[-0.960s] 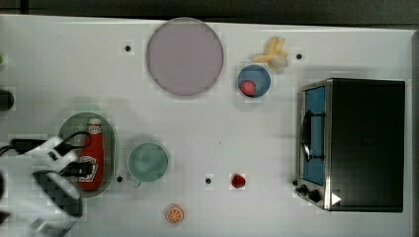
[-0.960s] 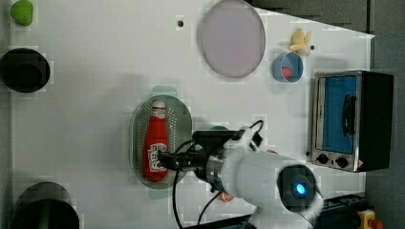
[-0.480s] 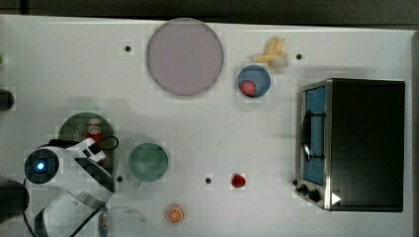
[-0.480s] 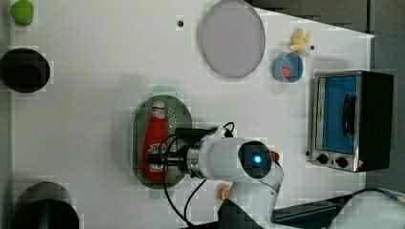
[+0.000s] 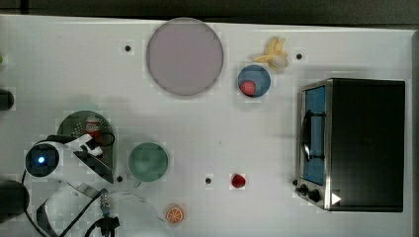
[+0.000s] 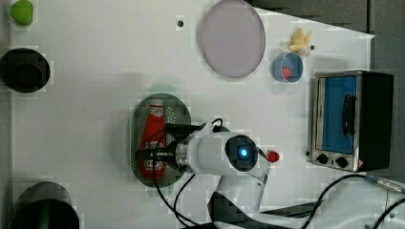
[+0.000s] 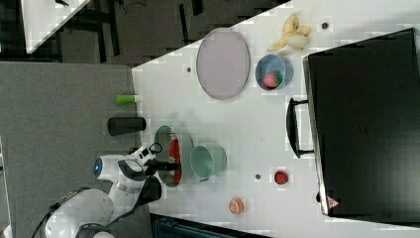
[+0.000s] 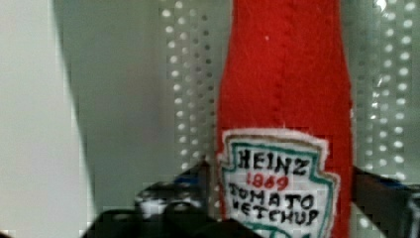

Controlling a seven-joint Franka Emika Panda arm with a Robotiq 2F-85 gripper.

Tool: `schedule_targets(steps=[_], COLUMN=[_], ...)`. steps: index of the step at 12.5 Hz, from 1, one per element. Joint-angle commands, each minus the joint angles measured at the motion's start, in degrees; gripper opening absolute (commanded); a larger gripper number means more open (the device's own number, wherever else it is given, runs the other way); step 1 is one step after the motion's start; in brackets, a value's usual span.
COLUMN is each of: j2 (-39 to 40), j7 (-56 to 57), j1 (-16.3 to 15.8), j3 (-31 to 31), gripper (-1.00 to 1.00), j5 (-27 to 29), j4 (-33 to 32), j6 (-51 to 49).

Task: Pick ketchup from strainer and place it on the table

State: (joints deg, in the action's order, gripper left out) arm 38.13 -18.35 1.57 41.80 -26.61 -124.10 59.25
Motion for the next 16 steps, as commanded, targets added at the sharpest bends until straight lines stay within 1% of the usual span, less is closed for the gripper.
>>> schedule_targets(steps=[1, 4, 6, 9, 10, 11, 14, 15, 16], j2=[-0.9, -1.7, -3.1, -9.2, -11.7, -14.2, -19.4, -20.2, -20.5], j7=[-3.7, -3.7, -3.7, -3.7, -3.7, -3.7, -1.2, 1.3, 3.9], j1=[-1.1, -1.1, -0.6, 1.8, 2.8, 3.8, 5.8, 6.5, 7.4], j3=[-1.1, -0.8, 0.5, 5.2, 6.9, 8.4, 10.2, 10.0, 9.8], gripper=[0.21, 0.19, 0.19, 0.19, 0.19, 0.19, 0.19, 0.19, 0.19], j5=[-0.9, -0.9, -0.8, 0.5, 2.6, 6.0, 17.5, 19.8, 20.5], j4=[0.9, 0.6, 0.7, 1.2, 1.9, 2.9, 8.2, 10.8, 13.6], j6=[0.7, -0.5, -0.6, -4.4, -7.0, -10.1, -21.2, -25.4, -29.5])
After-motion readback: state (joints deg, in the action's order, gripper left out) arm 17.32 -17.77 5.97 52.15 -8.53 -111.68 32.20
